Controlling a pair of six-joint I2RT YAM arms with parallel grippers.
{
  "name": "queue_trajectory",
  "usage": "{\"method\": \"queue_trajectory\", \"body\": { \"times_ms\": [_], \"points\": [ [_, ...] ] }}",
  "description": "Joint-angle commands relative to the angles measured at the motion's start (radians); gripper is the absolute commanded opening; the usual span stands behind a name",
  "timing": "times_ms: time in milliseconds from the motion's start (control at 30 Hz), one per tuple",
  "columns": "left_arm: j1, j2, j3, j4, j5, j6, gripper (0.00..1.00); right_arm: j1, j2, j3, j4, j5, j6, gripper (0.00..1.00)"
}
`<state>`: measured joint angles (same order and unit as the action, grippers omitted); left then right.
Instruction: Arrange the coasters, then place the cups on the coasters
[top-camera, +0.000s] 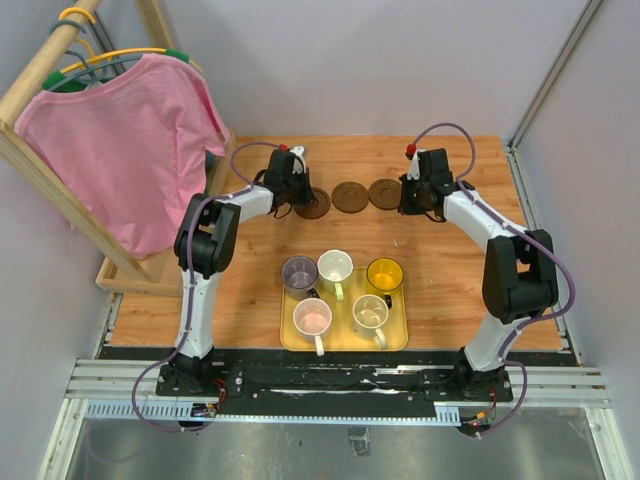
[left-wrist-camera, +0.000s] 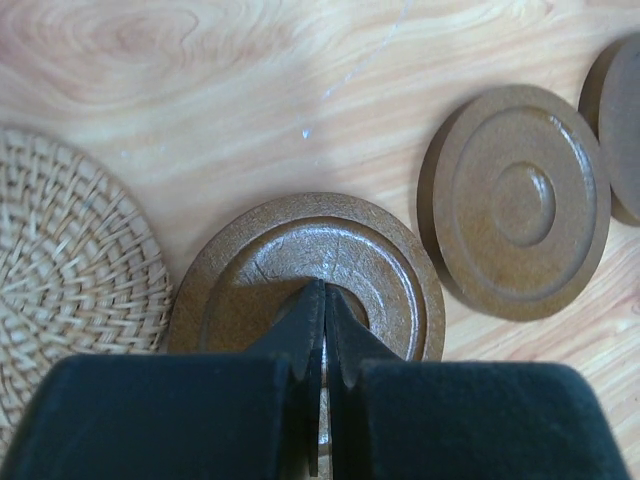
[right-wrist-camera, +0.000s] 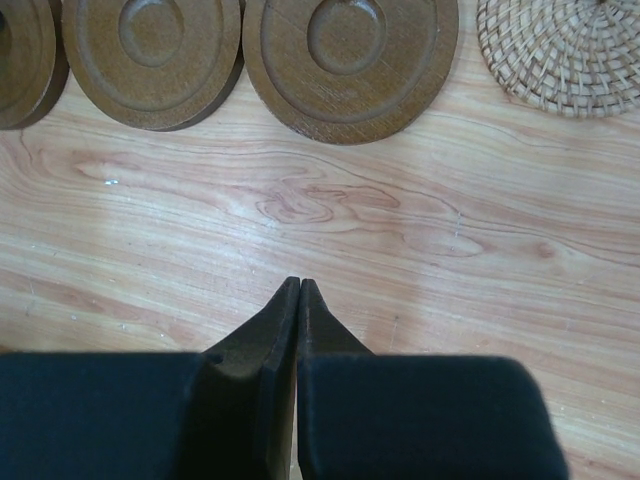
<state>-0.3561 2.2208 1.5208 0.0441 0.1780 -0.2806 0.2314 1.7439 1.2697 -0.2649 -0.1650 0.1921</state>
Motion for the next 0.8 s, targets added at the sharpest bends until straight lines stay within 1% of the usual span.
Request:
{"method": "queue_trajectory", "body": {
  "times_ms": [0, 333, 600, 767],
  "points": [
    [0.015, 0.072, 0.071, -0.056, 0.036, -0.016, 0.01, 0.001, 0.033, 0.038, -0.015, -0.017, 0.010, 0.01],
    [0.076, 0.105, 0.098, -0.011, 0.070, -0.104, 0.01, -0.001, 0.061, 0.061, -0.001, 0.011, 0.004, 0.01],
    [0.106, 0.107, 0.095, 0.008, 0.089, -0.125, 0.00, -0.010, 0.161, 0.208, -0.007, -0.060, -0.008, 0.01],
    [0.108, 0.107, 0.094, 0.032, 0.117, -0.139, 0.01, -0.008, 0.229, 0.299, -0.012, -0.088, -0.024, 0.08]
  ]
}}
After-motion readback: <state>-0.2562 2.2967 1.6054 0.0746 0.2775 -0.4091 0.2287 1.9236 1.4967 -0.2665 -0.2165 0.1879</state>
